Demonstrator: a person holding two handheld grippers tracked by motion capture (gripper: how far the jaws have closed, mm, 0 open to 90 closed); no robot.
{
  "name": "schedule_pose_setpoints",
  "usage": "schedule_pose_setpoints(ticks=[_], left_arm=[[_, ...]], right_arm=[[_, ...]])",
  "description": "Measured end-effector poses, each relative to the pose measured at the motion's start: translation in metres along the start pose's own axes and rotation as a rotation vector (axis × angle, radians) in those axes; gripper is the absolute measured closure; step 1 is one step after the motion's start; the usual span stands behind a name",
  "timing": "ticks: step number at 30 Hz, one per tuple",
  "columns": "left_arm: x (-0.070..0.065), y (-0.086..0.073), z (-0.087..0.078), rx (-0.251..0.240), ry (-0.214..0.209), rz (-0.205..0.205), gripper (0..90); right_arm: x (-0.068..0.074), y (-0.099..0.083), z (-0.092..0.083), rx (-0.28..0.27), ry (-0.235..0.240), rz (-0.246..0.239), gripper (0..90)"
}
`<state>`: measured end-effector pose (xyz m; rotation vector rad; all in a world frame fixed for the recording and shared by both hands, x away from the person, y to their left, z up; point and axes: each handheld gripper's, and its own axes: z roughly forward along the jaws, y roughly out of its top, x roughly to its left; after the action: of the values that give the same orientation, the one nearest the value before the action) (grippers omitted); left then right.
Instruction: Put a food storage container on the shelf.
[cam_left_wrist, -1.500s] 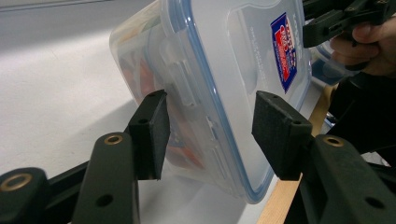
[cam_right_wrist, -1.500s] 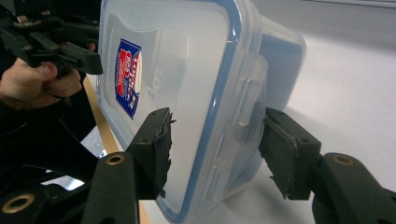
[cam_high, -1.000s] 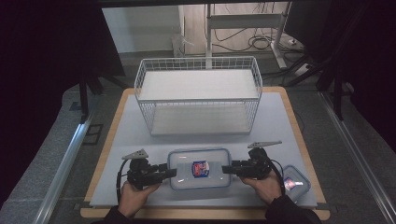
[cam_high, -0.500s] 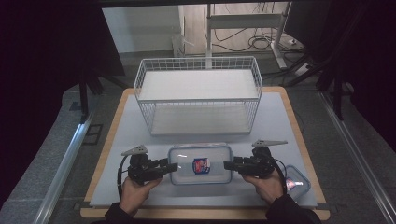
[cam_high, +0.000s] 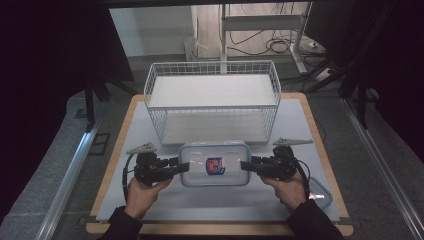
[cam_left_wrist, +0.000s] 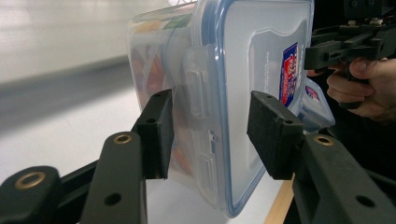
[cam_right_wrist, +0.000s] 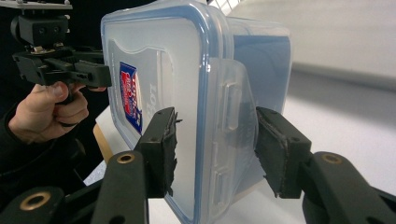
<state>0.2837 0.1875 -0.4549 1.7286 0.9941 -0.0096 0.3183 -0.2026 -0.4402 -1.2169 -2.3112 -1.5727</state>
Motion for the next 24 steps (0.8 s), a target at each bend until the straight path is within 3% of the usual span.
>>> schedule_pose_setpoints(ticks=[24], left_arm=[[0.001, 0.068, -0.022, -0.055, 0.016, 0.021, 52.2]], right_arm=[[0.011, 0.072, -0.003, -0.080, 0.015, -0.046, 50.2]])
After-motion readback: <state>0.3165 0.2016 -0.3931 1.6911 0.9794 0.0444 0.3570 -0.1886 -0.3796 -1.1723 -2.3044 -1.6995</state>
